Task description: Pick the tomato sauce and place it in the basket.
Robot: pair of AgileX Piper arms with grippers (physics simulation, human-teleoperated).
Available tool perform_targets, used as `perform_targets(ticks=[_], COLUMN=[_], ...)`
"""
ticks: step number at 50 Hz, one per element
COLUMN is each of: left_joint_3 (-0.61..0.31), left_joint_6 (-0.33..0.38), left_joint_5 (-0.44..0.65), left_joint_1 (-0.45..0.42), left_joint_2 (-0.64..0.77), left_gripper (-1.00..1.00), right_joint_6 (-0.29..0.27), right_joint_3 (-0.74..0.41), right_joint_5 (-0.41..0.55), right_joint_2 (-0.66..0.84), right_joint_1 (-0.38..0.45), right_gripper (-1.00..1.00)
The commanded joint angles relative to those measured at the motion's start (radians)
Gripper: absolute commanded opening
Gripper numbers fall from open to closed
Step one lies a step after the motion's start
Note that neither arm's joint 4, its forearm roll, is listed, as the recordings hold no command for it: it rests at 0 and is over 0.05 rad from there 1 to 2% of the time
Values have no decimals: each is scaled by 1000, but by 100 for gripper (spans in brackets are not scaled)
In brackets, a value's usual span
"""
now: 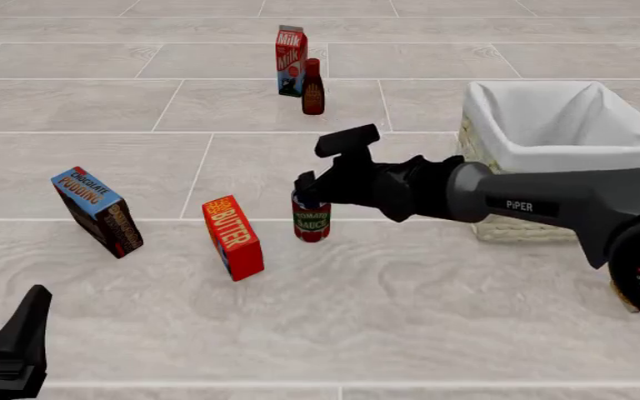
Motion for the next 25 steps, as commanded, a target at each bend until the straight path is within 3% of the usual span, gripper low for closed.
perform_targets(ticks=[1,25], left_joint_3=[0,0], left_joint_6=[0,0], left_joint_5=[0,0], left_joint_1=[0,0], left_joint_2=[0,0], left_gripper=[100,100], right_joint_6=[-3,-7], right_joint_3=[-1,-7], right_joint_5=[0,1], right_joint_2=[8,26], right_joint_1=[2,12], right_gripper=[100,100])
